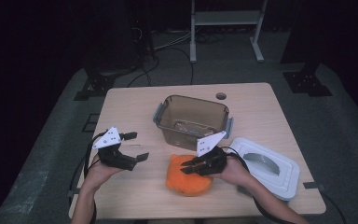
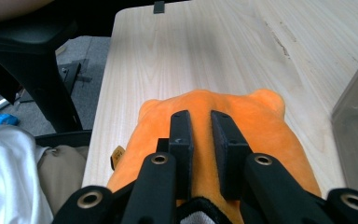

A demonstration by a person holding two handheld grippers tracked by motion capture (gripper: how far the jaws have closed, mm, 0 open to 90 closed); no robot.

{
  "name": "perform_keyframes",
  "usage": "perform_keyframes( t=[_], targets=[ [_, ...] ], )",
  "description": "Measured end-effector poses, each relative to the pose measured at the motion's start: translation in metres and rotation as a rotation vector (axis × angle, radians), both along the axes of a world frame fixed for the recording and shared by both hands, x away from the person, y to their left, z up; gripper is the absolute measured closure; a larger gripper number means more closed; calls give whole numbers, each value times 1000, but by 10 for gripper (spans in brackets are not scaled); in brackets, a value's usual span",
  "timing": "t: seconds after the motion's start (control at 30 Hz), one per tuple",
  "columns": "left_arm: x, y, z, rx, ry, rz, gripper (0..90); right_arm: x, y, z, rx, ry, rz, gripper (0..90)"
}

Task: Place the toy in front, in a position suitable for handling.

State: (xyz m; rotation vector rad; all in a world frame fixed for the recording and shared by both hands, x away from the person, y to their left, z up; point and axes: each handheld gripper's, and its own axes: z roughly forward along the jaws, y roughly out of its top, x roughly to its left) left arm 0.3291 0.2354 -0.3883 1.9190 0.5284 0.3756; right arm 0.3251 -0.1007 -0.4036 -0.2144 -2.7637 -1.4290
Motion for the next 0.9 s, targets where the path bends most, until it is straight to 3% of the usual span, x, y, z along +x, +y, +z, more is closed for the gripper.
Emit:
perform_keyframes(
  t=[0.4, 0.9],
  targets=[
    [0, 3, 1, -4, -4, 5, 79, -2, 1, 9, 39, 34, 4, 799],
    [1, 9, 1, -16, -4, 22, 79, -8, -8, 63, 114, 28, 1, 798]
  ],
)
